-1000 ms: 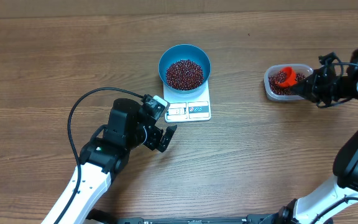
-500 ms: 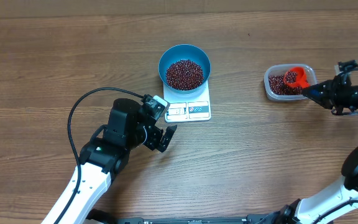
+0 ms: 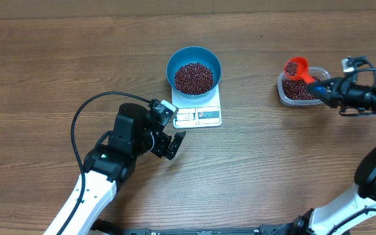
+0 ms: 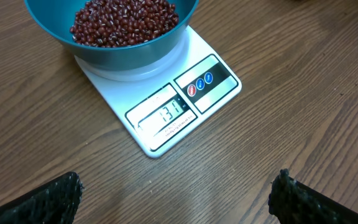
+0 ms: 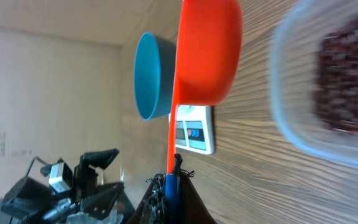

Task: Scoop item into bowl and weigh 150g on scale
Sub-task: 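Dip the scoop into the tub and fill it with beans, then carry the scoop over the blue bowl and pour the beans in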

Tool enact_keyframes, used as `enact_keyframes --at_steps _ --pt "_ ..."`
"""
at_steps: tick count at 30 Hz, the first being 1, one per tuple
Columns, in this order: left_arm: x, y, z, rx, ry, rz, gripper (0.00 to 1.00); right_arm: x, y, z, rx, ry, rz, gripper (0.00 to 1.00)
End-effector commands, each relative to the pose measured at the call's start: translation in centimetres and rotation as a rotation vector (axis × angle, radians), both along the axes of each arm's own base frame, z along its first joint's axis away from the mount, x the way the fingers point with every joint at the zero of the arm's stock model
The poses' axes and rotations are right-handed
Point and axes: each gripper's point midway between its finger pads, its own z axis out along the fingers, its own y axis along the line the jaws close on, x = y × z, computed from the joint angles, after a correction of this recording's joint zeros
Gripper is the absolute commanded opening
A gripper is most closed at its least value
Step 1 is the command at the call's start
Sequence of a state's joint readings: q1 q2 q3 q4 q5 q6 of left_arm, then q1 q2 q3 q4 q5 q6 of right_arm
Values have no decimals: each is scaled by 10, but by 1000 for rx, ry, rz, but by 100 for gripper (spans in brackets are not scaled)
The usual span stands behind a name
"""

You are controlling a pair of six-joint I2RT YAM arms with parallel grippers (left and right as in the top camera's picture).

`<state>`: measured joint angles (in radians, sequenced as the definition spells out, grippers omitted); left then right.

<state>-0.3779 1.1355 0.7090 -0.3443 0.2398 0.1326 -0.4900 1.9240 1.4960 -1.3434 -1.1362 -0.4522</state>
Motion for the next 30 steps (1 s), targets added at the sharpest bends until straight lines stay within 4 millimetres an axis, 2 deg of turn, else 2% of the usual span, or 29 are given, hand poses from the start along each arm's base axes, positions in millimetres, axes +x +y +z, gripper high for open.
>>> enact_keyframes --at_steps 1,12,22,30 --pt "4 -2 8 -20 -9 2 99 8 26 15 28 -52 62 4" --pt "4 -2 8 -20 -9 2 100 25 111 44 3 -85 247 4" --pt "4 -2 8 -20 -9 2 100 32 172 39 -229 -68 337 4" --pt "4 -2 8 -20 -9 2 100 35 200 33 -518 -92 349 4"
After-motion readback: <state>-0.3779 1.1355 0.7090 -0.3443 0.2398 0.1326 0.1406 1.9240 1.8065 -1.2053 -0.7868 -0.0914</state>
